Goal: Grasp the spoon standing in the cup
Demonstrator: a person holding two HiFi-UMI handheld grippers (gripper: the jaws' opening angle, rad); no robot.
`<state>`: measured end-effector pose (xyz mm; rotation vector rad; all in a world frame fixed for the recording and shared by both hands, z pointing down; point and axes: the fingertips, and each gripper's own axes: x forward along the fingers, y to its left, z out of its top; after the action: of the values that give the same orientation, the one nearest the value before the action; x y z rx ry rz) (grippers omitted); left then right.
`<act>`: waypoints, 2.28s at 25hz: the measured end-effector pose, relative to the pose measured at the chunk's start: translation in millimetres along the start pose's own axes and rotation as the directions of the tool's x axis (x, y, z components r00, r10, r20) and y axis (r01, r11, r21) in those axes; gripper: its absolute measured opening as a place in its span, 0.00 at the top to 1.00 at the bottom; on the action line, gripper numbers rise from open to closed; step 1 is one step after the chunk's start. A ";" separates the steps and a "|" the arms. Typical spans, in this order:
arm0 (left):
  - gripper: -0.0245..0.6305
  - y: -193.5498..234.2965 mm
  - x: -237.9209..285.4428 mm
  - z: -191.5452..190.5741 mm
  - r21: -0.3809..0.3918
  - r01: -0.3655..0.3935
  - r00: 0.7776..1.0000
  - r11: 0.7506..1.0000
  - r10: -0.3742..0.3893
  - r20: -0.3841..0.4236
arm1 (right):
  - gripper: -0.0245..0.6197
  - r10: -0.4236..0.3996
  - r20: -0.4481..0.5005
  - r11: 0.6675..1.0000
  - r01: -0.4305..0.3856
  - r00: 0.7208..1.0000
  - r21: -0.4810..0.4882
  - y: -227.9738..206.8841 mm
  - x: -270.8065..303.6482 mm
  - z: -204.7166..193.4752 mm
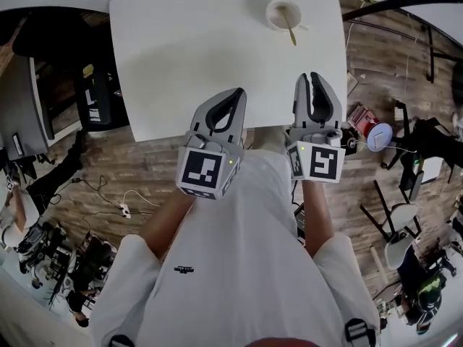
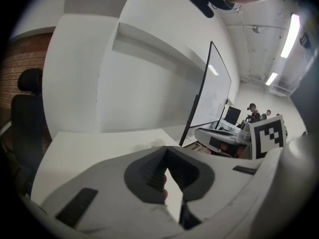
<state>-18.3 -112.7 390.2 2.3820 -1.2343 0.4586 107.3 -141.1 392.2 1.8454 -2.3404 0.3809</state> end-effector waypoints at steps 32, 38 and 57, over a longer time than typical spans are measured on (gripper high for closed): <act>0.97 34.5 73.4 -71.7 -0.138 -0.111 0.991 0.984 0.099 -0.092 | 0.79 -0.018 -0.223 0.989 -0.015 0.975 -0.147 -28.5 122.2 -120.8; 0.97 39.6 74.4 -75.4 -0.142 -0.121 0.989 0.982 0.106 -0.106 | 0.79 -0.056 -0.239 0.988 0.019 0.969 -0.155 -33.3 134.6 -127.9; 0.97 43.1 60.4 -78.1 -0.139 -0.121 0.990 0.983 0.109 -0.093 | 0.90 -0.099 -0.164 0.984 0.073 0.981 -0.161 -30.9 126.0 -106.4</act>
<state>-28.2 -137.5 494.5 2.1564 -1.3254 0.4831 101.9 -235.9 530.6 1.7607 -2.1066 0.3242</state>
